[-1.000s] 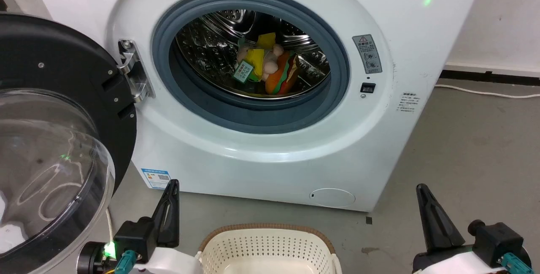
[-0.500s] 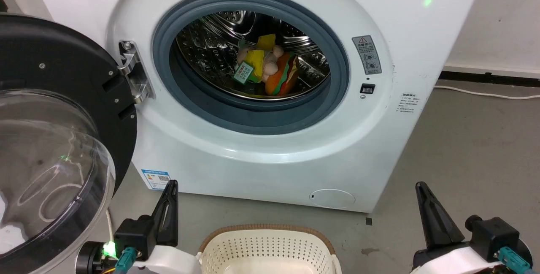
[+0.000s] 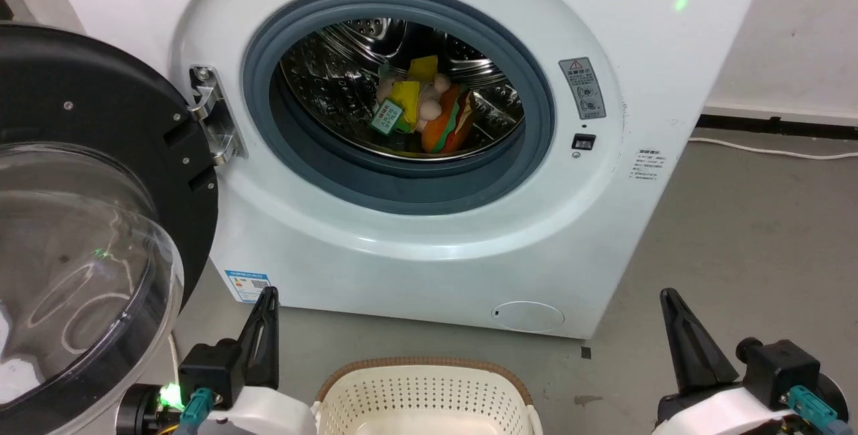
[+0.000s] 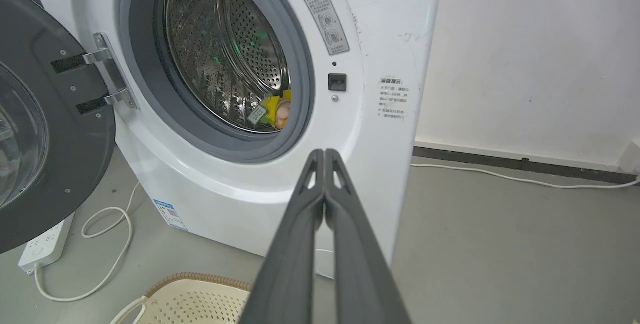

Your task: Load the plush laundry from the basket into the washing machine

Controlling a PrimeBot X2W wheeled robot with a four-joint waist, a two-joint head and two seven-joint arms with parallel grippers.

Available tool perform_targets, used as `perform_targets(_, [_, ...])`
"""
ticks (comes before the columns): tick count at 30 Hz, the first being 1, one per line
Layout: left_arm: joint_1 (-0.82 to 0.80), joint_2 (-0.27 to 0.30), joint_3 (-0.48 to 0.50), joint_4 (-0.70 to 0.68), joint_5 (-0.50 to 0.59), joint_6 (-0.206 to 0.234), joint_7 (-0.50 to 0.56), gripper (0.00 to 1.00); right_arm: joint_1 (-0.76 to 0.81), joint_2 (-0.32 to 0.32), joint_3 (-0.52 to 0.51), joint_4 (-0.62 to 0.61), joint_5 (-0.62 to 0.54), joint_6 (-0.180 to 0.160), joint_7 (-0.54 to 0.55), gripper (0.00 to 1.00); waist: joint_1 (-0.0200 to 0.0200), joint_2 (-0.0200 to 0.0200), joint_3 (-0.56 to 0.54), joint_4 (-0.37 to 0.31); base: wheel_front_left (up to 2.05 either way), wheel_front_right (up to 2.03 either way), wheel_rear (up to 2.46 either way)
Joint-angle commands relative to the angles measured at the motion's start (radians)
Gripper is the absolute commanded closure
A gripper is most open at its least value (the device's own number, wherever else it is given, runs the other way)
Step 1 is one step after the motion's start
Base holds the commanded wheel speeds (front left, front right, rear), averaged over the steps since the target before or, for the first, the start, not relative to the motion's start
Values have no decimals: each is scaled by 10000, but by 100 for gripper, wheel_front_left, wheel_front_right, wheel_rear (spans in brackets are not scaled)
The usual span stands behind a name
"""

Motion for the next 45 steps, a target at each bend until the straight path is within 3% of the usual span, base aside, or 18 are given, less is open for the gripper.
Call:
perform_targets(1, [-107, -38, 59, -59, 78, -29, 83, 100, -175, -3, -33, 33, -125, -4, 65, 100, 0, 0, -6, 0, 0, 0, 0])
perform_targets(45, [-183, -241, 535, -171, 467, -143, 1004, 100, -451, -4, -216, 58, -977, -7, 988, 100, -1, 0, -119, -7, 0, 0, 0])
